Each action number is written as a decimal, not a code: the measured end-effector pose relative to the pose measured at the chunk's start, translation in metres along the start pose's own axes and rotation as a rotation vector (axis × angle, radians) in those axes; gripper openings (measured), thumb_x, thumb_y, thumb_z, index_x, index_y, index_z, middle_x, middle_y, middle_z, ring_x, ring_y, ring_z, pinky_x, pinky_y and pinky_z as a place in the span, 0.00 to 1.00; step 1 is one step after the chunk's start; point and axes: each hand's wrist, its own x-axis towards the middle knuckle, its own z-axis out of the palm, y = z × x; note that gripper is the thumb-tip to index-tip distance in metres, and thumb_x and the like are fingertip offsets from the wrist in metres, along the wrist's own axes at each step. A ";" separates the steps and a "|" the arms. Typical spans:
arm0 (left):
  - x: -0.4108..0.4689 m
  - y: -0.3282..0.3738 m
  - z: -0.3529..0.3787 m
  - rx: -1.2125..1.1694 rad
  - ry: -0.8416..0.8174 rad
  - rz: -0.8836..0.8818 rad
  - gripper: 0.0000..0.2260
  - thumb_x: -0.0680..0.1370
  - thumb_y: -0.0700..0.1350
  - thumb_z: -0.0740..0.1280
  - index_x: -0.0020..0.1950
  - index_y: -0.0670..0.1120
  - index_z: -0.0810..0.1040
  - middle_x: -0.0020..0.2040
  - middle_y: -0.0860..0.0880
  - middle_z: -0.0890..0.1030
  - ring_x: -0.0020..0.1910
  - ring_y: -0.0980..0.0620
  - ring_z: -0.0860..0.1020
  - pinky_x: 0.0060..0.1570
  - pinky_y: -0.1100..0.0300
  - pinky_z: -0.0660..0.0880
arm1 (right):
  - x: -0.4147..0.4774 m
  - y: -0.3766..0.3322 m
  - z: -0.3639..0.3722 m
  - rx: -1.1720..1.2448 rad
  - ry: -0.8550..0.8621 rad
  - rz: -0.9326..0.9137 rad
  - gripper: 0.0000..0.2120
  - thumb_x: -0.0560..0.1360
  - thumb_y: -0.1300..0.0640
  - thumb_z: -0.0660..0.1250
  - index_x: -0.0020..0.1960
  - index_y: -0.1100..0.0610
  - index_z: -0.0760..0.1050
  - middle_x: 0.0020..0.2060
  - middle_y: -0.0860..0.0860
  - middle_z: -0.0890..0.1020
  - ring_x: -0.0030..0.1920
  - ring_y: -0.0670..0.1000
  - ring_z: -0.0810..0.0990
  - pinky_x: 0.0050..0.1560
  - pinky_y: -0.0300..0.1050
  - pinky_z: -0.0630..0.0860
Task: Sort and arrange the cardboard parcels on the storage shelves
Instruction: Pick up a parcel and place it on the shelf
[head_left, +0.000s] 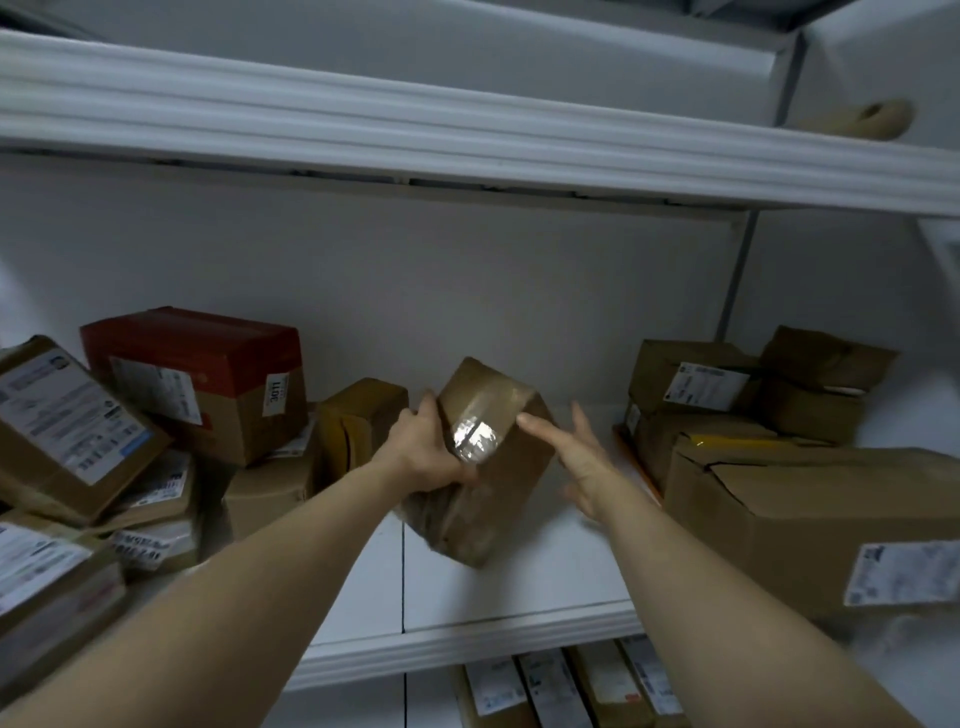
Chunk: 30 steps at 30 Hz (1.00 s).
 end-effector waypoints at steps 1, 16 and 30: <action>0.000 0.000 0.004 0.075 -0.005 0.015 0.57 0.59 0.55 0.80 0.77 0.49 0.46 0.67 0.43 0.65 0.66 0.41 0.67 0.63 0.49 0.71 | 0.000 -0.002 0.003 -0.011 -0.022 -0.032 0.52 0.65 0.47 0.78 0.78 0.40 0.48 0.76 0.50 0.61 0.74 0.55 0.61 0.69 0.62 0.59; 0.002 -0.002 0.013 0.230 -0.040 0.069 0.62 0.58 0.64 0.77 0.77 0.50 0.39 0.71 0.43 0.60 0.70 0.40 0.61 0.68 0.45 0.66 | -0.001 -0.009 0.021 -0.095 -0.039 -0.111 0.27 0.66 0.62 0.78 0.61 0.52 0.70 0.50 0.51 0.80 0.43 0.45 0.78 0.33 0.40 0.73; 0.003 0.009 -0.026 -0.666 0.010 -0.167 0.52 0.67 0.48 0.77 0.79 0.49 0.44 0.71 0.45 0.66 0.66 0.41 0.70 0.57 0.53 0.72 | 0.007 -0.008 0.009 0.053 -0.007 0.148 0.53 0.59 0.27 0.70 0.77 0.46 0.57 0.77 0.50 0.59 0.75 0.56 0.59 0.73 0.62 0.55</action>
